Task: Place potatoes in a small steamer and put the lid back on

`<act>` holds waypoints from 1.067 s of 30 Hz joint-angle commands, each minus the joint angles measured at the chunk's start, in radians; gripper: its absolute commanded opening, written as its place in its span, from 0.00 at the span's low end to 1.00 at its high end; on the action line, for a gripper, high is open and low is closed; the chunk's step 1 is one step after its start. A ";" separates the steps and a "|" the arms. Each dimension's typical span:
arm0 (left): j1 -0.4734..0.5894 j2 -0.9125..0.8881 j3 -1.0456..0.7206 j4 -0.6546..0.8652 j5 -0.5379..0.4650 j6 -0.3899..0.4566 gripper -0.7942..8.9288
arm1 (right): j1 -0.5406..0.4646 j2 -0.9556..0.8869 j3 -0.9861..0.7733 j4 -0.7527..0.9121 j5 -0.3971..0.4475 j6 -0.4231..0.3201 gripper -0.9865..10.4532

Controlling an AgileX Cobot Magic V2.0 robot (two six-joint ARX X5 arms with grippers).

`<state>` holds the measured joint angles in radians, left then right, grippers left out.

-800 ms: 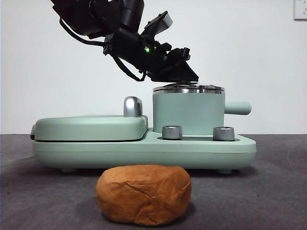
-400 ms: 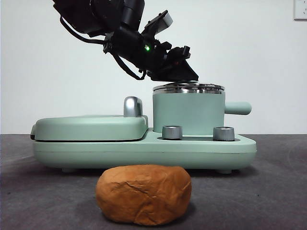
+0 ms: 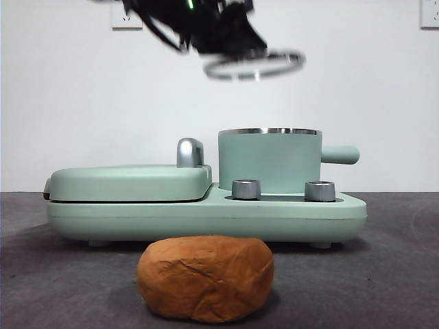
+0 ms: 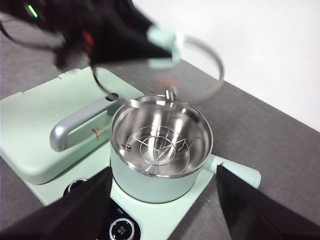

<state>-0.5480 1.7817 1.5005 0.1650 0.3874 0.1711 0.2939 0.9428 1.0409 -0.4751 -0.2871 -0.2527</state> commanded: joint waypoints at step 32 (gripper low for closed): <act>0.199 -0.686 0.029 -0.728 -0.108 0.034 0.10 | 0.558 0.167 0.021 -0.129 0.018 -0.059 0.43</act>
<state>-0.3481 1.0931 1.5013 -0.5816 0.2790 0.1947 0.8322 1.0805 1.0447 -0.6037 -0.2783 -0.2924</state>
